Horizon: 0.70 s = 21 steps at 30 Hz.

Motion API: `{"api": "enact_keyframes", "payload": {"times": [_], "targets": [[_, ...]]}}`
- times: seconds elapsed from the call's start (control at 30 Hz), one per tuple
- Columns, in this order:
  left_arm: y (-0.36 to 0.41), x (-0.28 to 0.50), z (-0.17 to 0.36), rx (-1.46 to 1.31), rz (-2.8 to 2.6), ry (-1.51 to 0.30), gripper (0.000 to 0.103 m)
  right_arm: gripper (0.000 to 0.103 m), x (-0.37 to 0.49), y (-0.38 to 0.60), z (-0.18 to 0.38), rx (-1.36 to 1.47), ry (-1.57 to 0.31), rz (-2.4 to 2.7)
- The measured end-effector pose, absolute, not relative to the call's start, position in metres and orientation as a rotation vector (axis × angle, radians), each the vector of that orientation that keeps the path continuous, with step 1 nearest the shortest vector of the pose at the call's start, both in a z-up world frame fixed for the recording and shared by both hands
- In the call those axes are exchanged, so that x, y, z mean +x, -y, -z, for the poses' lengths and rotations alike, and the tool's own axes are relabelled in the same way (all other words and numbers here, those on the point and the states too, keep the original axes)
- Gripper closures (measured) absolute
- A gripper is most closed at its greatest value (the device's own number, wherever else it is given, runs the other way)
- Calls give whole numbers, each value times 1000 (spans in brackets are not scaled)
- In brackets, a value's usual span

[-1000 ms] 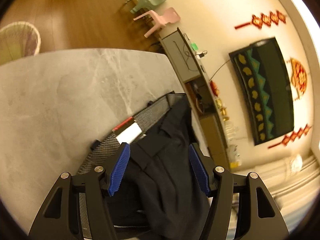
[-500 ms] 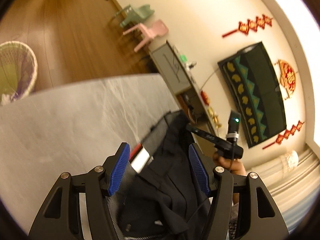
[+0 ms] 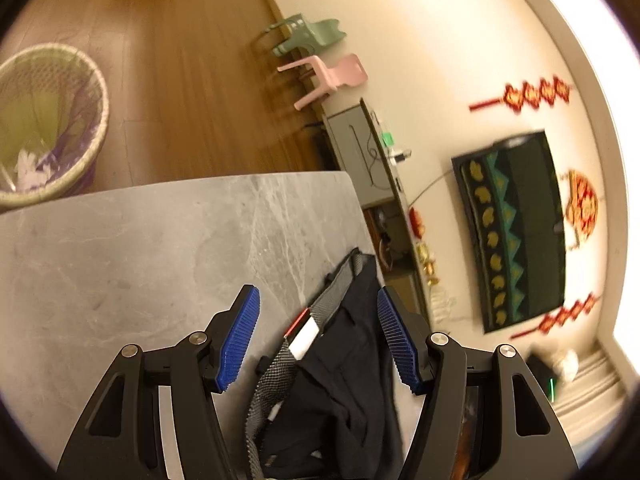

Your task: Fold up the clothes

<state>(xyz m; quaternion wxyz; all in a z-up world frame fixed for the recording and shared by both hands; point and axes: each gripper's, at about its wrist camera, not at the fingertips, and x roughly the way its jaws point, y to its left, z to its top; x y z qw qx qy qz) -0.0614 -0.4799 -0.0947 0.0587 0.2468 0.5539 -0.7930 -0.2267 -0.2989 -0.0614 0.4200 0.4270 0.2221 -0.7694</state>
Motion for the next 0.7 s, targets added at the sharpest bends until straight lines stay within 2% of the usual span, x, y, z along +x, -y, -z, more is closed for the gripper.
{"api": "enact_keyframes", "payload": {"times": [0.13, 0.17, 0.2, 0.23, 0.27, 0.43, 0.6, 0.7], "targets": [[478, -58, 91, 776, 2412, -1677, 39, 27, -156, 334, 109, 1071, -819, 1664], [478, -57, 90, 783, 2414, -1676, 39, 34, -155, 339, 127, 1086, -898, 1667], [478, -56, 90, 790, 2416, -1676, 39, 90, -162, 340, 139, 1136, -938, 1669], [477, -55, 89, 797, 2419, -1676, 39, 95, -169, 342, 150, 1189, -975, 1671], [477, -54, 88, 804, 2421, -1675, 39, 101, -188, 333, 138, 1194, -894, 1760], [453, -72, 86, 1065, 2529, -1385, 39, 101, -267, 261, 80, 1204, -488, 2156], [408, -95, 107, 1383, 2576, -1148, 39, 100, -311, 213, 112, 1325, -349, 2291], [388, -92, 102, 1430, 2607, -931, 39, 100, -315, 199, 123, 1337, -301, 2303]]}}
